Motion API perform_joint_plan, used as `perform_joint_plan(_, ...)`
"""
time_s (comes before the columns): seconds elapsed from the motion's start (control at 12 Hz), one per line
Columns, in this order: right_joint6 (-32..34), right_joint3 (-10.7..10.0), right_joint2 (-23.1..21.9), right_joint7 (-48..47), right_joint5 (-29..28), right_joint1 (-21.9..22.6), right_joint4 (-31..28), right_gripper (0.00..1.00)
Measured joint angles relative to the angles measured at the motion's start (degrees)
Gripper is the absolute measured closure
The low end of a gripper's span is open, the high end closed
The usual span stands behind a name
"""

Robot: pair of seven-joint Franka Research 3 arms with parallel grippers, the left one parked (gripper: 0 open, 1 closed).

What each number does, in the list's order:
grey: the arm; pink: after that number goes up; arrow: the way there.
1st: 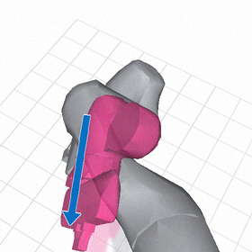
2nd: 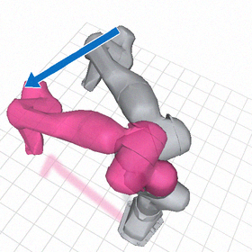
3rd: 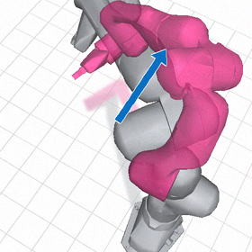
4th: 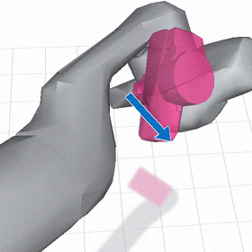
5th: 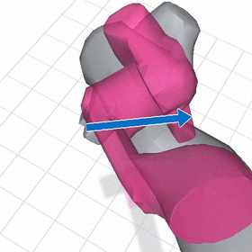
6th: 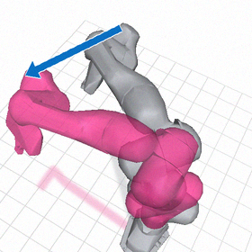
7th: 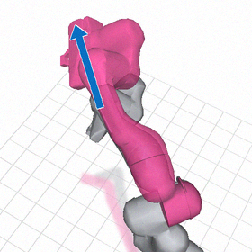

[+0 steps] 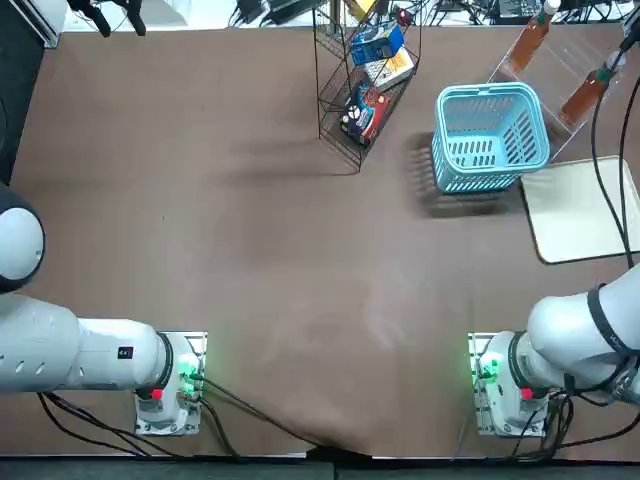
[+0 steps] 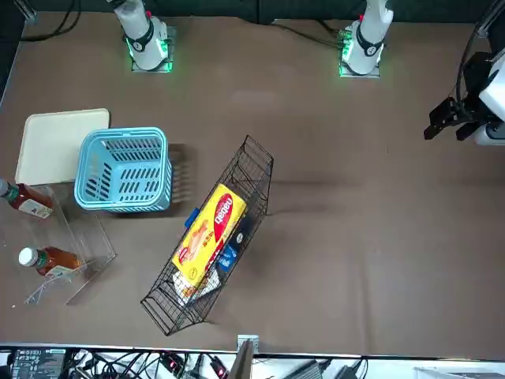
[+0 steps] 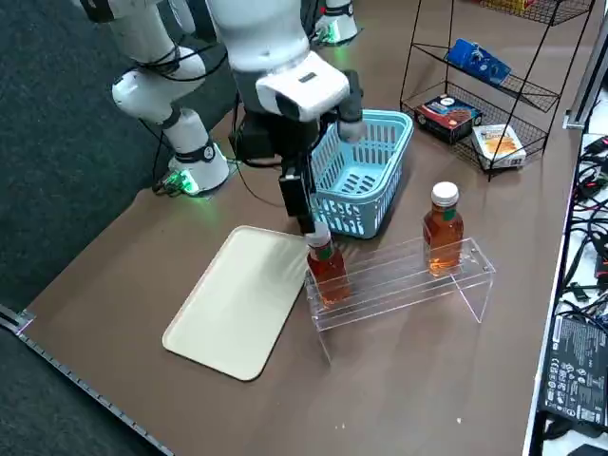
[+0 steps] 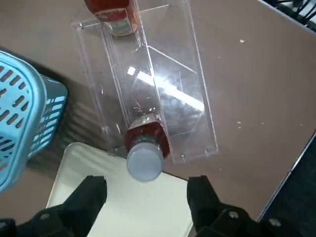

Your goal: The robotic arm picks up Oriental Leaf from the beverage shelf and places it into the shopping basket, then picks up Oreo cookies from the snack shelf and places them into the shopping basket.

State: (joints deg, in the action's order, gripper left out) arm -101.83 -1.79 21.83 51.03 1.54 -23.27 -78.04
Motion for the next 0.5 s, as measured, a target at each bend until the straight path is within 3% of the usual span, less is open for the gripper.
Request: perform_joint_plan(0.5, -4.88, 0.0, 0.59, 1.07, -0.02, -0.1, -5.2, 0.0)
